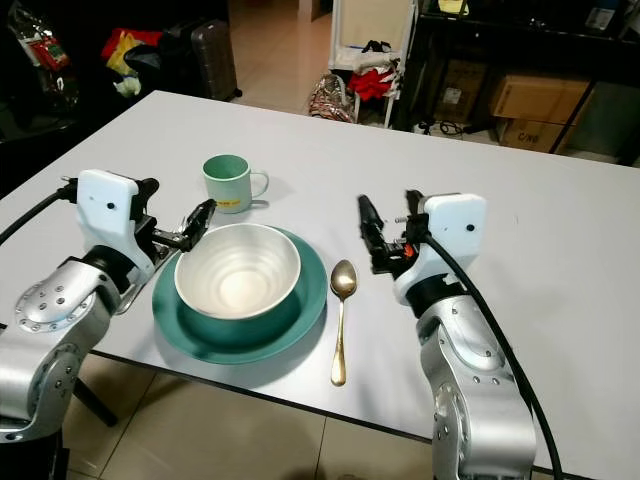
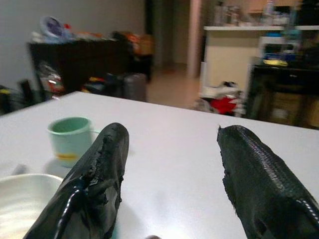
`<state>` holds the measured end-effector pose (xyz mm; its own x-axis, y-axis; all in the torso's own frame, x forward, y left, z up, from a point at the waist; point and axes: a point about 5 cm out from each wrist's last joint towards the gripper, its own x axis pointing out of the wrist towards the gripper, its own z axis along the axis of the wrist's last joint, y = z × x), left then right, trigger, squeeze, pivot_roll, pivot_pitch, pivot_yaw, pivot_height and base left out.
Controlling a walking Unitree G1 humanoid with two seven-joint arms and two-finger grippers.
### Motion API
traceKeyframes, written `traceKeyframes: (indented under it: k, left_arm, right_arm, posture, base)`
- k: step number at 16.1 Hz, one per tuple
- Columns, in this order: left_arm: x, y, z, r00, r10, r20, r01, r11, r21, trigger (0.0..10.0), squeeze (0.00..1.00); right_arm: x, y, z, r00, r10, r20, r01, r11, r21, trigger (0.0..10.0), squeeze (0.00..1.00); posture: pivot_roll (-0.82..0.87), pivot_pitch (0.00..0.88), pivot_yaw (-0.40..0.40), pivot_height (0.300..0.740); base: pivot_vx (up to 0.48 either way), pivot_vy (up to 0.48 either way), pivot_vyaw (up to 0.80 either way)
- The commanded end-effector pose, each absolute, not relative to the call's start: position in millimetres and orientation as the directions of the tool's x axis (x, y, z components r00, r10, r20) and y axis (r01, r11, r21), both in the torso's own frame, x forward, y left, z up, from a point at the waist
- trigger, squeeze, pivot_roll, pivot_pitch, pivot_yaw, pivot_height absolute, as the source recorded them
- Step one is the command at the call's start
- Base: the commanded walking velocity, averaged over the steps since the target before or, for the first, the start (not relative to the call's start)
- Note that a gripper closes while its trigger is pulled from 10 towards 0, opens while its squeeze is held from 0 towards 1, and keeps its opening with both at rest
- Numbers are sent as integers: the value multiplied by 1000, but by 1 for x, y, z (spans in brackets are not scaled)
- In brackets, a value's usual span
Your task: Setting the table
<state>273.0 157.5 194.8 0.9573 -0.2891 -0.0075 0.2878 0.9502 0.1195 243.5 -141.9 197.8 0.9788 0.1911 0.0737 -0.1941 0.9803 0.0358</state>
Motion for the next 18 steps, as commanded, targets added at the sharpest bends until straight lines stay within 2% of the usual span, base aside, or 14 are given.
traceKeyframes:
  k: [1,5,11,18]
  left_arm:
    - [271,151,195,954,-301,-9,300,946,125,10000,0]
    - [262,152,185,954,-297,-47,300,945,128,10000,0]
    - [258,155,180,955,-288,-69,295,946,136,10000,0]
    - [259,158,181,955,-289,-69,297,941,162,10000,0]
  right_arm:
    - [245,-141,196,979,192,68,-195,980,33,10000,0]
    - [236,-132,186,962,271,38,-274,958,86,10000,0]
    - [232,-130,183,957,288,27,-289,951,109,10000,0]
    - [233,-128,184,953,302,38,-304,946,110,10000,0]
  posture:
    - [-149,0,-14,740]
    - [-137,0,-18,740]
    - [-138,0,-25,740]
    - [-131,0,-27,740]
  base:
    - [0,0,0]
    - [0,0,0]
    - [0,0,0]
    - [-287,0,0]
